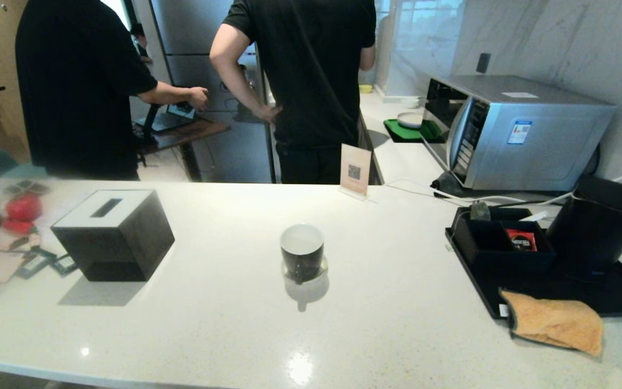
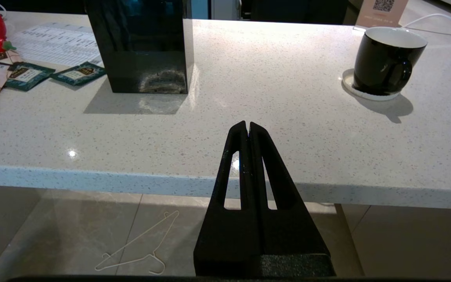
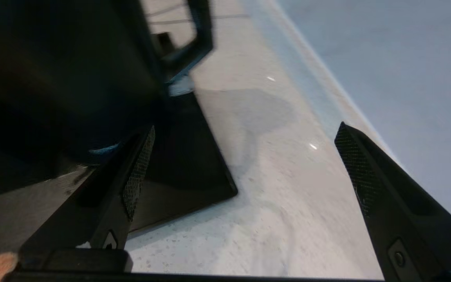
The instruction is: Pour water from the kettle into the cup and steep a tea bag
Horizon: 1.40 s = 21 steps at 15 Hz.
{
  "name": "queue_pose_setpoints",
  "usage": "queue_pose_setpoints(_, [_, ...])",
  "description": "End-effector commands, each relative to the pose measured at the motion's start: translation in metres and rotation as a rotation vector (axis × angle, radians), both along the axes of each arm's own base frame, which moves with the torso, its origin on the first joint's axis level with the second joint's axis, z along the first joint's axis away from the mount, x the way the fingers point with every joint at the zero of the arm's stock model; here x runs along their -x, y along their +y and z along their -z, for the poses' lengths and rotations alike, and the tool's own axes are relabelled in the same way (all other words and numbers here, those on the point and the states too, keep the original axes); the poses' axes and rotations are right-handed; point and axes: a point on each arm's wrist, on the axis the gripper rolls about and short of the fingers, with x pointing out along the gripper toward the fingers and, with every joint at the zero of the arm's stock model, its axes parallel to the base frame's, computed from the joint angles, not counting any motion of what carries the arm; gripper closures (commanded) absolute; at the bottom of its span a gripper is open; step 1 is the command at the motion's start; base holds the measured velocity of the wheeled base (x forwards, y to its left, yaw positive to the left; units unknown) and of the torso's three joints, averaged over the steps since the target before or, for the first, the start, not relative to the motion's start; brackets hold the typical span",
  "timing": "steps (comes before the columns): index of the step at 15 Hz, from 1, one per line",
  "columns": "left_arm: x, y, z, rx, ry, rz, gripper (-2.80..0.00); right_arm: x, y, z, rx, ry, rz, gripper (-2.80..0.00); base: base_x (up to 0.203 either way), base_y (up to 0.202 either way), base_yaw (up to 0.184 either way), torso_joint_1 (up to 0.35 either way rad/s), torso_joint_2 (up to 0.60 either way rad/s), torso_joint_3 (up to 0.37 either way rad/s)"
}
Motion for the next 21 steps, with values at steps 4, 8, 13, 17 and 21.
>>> queue_pose_setpoints(4, [0.000,0.000,0.000,0.000,0.001,0.000,0.00,-0.008,-0.009,0.020,-0.028,-0.031,-0.121,-2.80,0.000,0.000,0.000,0.000,0.00,0.000])
queue_pose_setpoints(8, [0.000,0.000,0.000,0.000,0.001,-0.001,0.00,-0.016,-0.017,0.028,-0.003,-0.067,-0.173,-2.80,0.000,0.000,0.000,0.000,0.00,0.000])
queue_pose_setpoints(13, [0.000,0.000,0.000,0.000,0.001,0.000,0.00,-0.033,-0.033,0.029,0.030,-0.105,-0.182,-2.80,0.000,0.000,0.000,0.000,0.00,0.000])
queue_pose_setpoints(17, [0.000,0.000,0.000,0.002,0.001,0.000,0.00,-0.053,-0.043,0.026,0.069,-0.141,-0.201,-2.80,0.000,0.000,0.000,0.000,0.00,0.000])
queue_pose_setpoints(21, [0.000,0.000,0.000,0.000,0.001,0.000,0.00,-0.063,-0.052,0.029,0.082,-0.153,-0.205,-2.80,0.000,0.000,0.000,0.000,0.00,0.000])
